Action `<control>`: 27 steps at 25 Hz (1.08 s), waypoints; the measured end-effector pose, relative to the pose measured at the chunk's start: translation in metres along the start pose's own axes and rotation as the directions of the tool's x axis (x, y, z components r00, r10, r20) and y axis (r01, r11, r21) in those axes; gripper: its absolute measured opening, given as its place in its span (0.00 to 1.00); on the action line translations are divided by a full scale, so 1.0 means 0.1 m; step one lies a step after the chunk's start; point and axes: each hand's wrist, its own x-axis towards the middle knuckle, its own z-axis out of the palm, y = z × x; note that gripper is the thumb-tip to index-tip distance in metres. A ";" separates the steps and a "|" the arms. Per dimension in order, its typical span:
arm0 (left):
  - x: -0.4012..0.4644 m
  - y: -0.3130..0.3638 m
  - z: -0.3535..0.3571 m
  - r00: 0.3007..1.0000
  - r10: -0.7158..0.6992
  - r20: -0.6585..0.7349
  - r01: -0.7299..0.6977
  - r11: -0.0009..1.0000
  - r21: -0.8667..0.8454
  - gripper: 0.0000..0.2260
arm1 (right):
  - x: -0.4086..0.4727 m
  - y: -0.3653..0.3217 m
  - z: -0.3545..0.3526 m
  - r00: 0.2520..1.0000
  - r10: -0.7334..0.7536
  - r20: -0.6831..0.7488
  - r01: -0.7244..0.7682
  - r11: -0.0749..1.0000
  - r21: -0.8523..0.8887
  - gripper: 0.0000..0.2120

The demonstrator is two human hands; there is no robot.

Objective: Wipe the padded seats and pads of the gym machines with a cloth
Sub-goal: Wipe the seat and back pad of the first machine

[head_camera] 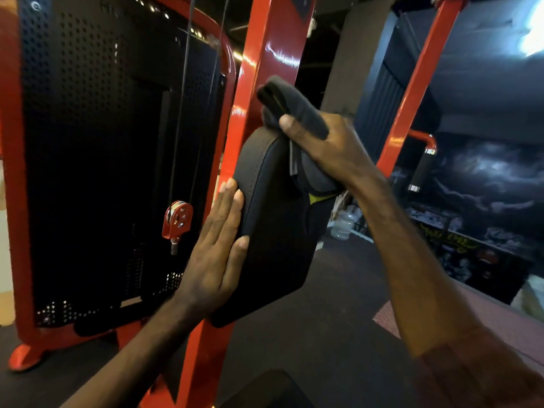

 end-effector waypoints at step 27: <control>-0.96 0.10 -0.13 0.929 -0.359 -0.088 0.346 0.928 -0.136 0.32 | -0.48 -0.58 0.64 0.745 -0.472 0.472 0.649 0.346 -0.678 0.26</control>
